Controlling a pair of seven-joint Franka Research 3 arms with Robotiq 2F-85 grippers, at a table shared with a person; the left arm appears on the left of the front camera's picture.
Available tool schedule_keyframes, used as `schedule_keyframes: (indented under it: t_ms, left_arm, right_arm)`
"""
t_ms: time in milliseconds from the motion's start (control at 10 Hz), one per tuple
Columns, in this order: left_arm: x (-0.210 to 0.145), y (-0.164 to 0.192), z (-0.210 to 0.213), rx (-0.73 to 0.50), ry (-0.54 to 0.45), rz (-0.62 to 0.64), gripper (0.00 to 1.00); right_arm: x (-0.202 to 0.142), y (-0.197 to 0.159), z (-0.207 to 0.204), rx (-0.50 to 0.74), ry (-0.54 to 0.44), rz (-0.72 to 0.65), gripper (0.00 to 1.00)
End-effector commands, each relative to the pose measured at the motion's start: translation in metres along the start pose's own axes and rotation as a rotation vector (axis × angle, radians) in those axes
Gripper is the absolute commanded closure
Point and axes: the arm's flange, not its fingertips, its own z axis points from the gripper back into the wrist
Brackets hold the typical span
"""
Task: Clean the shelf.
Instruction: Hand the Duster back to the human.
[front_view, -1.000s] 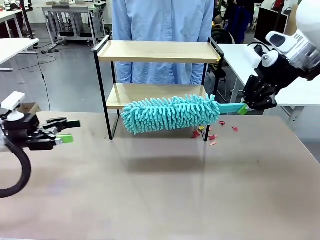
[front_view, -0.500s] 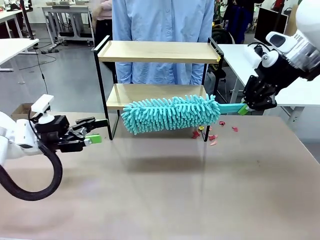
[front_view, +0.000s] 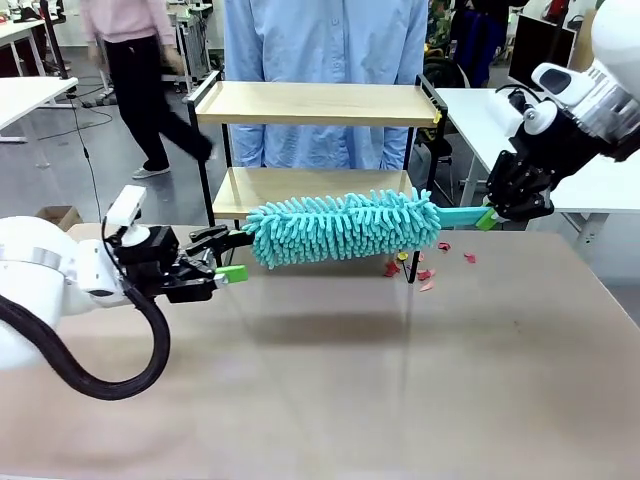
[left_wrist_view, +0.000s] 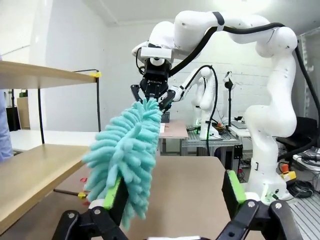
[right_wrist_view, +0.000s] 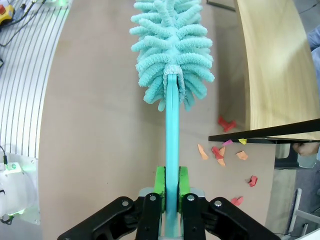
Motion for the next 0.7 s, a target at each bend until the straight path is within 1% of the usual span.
schedule_keyframes:
  t_ms: [0, 200, 400, 600]
  left_arm:
    - [-0.003, 0.009, -0.021, 0.027, 0.008, -0.041, 0.00]
    - [-0.004, 0.019, -0.041, 0.051, 0.012, -0.042, 0.00]
    - [-0.004, 0.026, -0.051, 0.059, 0.027, -0.018, 0.00]
    - [-0.001, 0.026, -0.037, 0.087, 0.045, -0.007, 0.00]
  right_arm:
    - [0.001, -0.001, 0.001, -0.008, -0.022, -0.009, 0.87]
    - [0.001, -0.001, 0.001, -0.008, -0.022, -0.009, 0.87]
    - [0.001, -0.001, 0.001, -0.008, -0.022, -0.009, 0.87]
    - [0.001, -0.001, 0.001, -0.008, -0.022, -0.009, 0.87]
